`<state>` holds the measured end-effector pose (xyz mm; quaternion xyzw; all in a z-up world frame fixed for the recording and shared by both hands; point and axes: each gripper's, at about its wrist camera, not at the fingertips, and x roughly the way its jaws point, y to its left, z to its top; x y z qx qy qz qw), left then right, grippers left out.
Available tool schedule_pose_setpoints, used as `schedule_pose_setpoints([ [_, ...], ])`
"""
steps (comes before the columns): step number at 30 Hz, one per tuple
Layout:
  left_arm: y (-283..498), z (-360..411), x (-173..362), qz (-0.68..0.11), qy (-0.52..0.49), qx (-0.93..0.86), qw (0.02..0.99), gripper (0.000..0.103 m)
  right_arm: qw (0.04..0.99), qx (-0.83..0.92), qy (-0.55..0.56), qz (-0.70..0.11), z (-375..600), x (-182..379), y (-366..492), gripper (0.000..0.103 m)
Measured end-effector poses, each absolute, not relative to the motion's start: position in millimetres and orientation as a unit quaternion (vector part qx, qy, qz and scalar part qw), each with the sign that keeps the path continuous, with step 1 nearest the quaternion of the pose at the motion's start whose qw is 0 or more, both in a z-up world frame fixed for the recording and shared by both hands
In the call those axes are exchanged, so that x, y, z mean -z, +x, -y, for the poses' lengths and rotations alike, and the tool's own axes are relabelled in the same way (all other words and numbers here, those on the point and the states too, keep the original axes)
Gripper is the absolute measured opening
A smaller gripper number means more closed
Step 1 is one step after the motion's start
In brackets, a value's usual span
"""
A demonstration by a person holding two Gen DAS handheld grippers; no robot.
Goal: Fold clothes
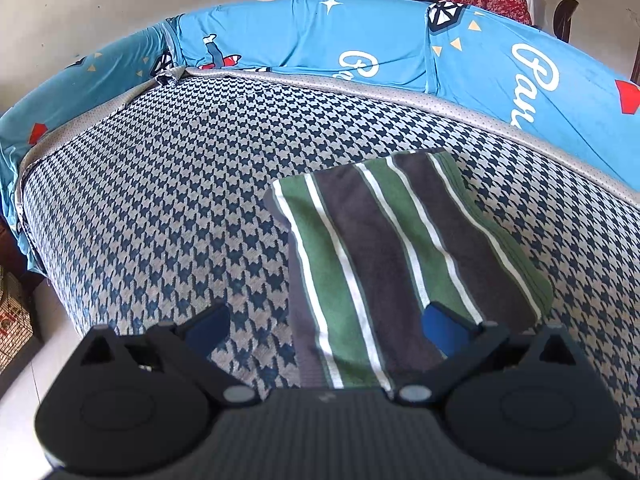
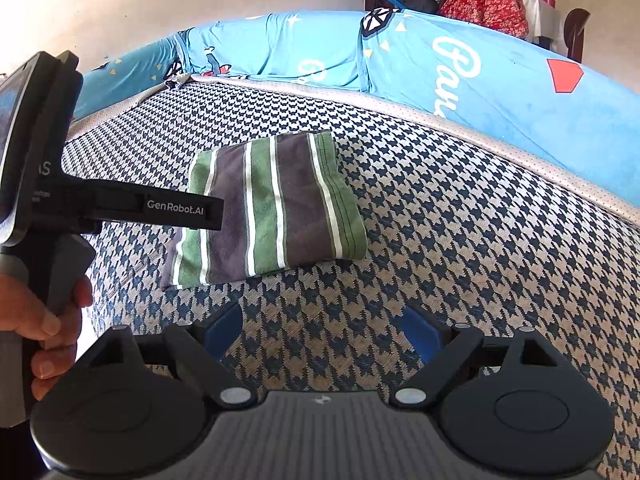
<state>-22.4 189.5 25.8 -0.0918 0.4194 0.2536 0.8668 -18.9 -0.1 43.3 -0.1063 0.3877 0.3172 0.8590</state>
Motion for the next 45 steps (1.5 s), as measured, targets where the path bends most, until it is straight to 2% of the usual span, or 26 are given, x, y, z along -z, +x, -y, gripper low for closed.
schedule_pose_setpoints([
  [27,-84,-136,9,-0.425,-0.111,-0.257,0.861,0.103,0.854,-0.301,-0.110,-0.410,13,-30,-20,0.088],
  [31,-91,-127,15,-0.432,-0.113,-0.249,0.859,0.103,0.853,-0.305,-0.111,-0.410,15,-29,-21,0.096],
  [45,-115,-94,22,-0.448,-0.122,-0.257,0.848,0.103,0.843,-0.339,-0.110,-0.403,19,-27,-25,0.103],
])
